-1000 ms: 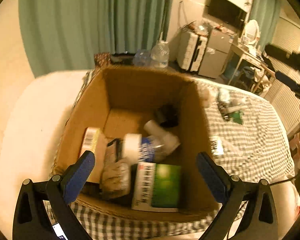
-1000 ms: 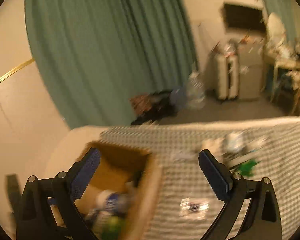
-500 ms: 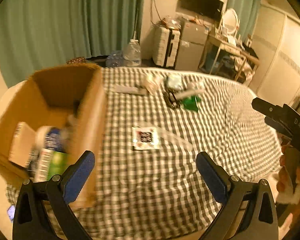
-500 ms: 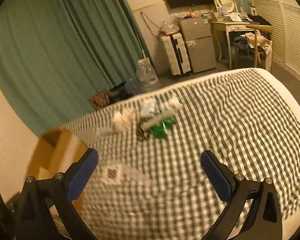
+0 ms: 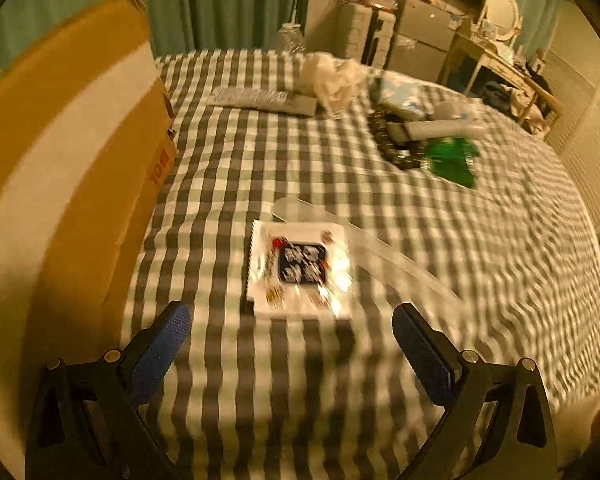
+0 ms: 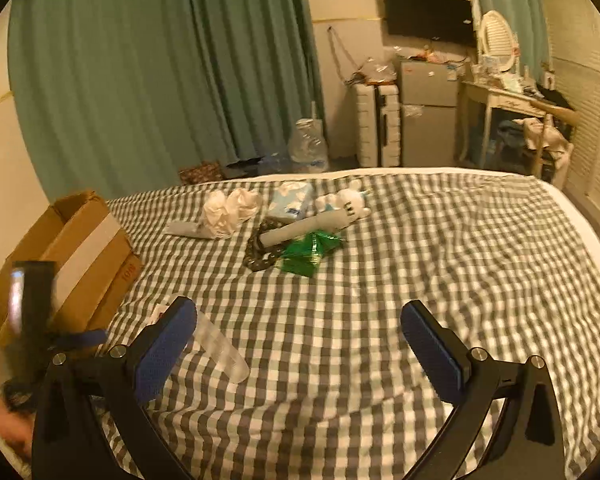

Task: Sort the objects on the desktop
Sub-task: 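Grasp the red-printed white sachet with the left tool while the right tool grasps the clear comb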

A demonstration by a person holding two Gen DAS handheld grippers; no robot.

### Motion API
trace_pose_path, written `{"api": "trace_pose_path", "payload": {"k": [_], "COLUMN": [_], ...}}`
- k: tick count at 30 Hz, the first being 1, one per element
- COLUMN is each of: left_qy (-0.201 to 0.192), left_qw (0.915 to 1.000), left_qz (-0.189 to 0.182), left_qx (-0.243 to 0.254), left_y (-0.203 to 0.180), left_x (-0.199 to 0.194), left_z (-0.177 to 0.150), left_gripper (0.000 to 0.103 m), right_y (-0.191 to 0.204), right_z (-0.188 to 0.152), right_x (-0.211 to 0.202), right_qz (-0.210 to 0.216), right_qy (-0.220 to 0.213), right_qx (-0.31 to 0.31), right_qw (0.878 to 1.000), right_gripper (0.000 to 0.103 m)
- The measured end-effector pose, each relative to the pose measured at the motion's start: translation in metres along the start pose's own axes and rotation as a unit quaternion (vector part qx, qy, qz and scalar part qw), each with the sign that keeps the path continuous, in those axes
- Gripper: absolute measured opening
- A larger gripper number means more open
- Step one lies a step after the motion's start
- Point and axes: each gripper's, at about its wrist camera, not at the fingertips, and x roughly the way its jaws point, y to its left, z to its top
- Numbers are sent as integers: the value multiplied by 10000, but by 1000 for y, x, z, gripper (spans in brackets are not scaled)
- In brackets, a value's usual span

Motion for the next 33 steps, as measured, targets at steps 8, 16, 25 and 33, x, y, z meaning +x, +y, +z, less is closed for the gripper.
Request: {"api": "trace_pose_path", "payload": {"k": [8,16,25,33], "left_qy": [133,-190,-255,-232], "left_qw": [9995,9976,9984,9987], "left_qz": [-160,-487,-487,-457], "left_qx": [247,460,-108,-61], "left_y": [3,12,44,41], "left_x": [37,10,8,13], "left_z": [9,-3,-3,-7], "left_gripper": [88,22,7,7], "right_y": [9,23,77,85], "right_z": [-3,-4,-14,-34], "right_x": [29,64,117,142], "right_qz": [390,701,1332,1259], "right_qy": [462,955,1529,1984], "right_qx": [-270,-776,-1621,-1894], "right_qw": [9978,9899,9657,9534], "right_gripper": [102,88,71,72]}}
